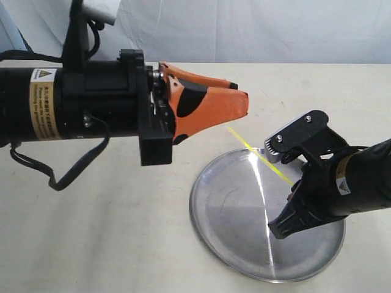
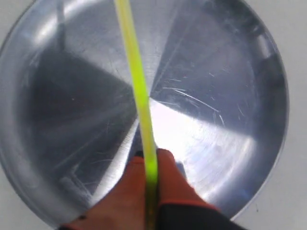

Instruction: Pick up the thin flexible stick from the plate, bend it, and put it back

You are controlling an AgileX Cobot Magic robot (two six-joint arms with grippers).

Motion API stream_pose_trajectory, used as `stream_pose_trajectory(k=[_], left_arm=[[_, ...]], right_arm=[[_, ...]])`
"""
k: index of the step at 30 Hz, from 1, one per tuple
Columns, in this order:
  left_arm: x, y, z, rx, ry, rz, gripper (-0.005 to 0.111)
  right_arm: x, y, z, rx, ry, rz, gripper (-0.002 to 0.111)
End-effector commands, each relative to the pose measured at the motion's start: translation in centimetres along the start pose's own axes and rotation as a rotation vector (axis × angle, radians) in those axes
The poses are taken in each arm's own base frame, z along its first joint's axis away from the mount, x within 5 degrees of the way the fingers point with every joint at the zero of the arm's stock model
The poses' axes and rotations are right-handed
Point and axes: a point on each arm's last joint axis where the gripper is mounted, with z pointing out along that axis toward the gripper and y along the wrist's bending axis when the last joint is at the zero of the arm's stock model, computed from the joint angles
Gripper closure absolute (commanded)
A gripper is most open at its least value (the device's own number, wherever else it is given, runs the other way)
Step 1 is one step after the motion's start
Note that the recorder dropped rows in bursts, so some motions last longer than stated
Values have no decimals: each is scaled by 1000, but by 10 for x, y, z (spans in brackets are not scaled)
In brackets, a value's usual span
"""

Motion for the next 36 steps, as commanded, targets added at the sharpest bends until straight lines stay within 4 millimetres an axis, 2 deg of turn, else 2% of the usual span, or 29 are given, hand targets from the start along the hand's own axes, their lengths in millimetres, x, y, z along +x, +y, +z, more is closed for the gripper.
stream_pose_trajectory(k=[1, 4, 10, 13, 15, 17, 18, 20, 21, 23, 24, 25, 26, 28, 31, 34, 36], left_arm=[[-16, -19, -11, 49, -71, 37, 95], [-28, -34, -23, 62, -119, 91, 107], [-51, -69, -56, 44, -224, 217, 107], [-60, -84, -83, -107, -255, 345, 107], [-63, -89, -104, -276, -245, 479, 107], [-66, -87, -121, -457, -249, 527, 107], [-69, -84, -131, -567, -265, 546, 107], [-73, -82, -144, -689, -306, 550, 107], [-75, -83, -150, -727, -328, 549, 107], [-76, -88, -154, -725, -346, 564, 107], [-76, -92, -156, -714, -350, 589, 107], [-75, -96, -158, -701, -346, 622, 107], [-71, -100, -162, -708, -341, 670, 107], [-59, -90, -168, -793, -328, 654, 107], [-41, -72, -172, -902, -339, 461, 107], [-34, -65, -174, -934, -354, 338, 107], [-34, -64, -176, -959, -357, 326, 107]], right_arm=[[1, -1, 19, 17, 71, -11, 109], [3, 1, 33, 17, 128, -2, 109], [9, 4, 55, 14, 221, 21, 109], [15, 4, 61, 25, 290, 29, 109], [15, 2, 63, 38, 288, -10, 108], [13, 1, 64, 52, 265, -35, 92], [13, 1, 64, 53, 262, -26, 74], [12, 1, 61, 56, 252, 28, 50], [10, 0, 57, 59, 232, 53, 49], [7, -1, 48, 57, 187, 69, 56], [5, -1, 41, 56, 154, 76, 63], [2, -2, 31, 54, 107, 82, 73], [-2, -4, 15, 51, 35, 91, 88], [-5, -7, -17, 43, -116, 106, 108], [-6, -10, -57, 29, -323, 118, 108], [-2, -12, -77, 25, -417, 129, 108], [0, -13, -89, 19, -474, 138, 108]])
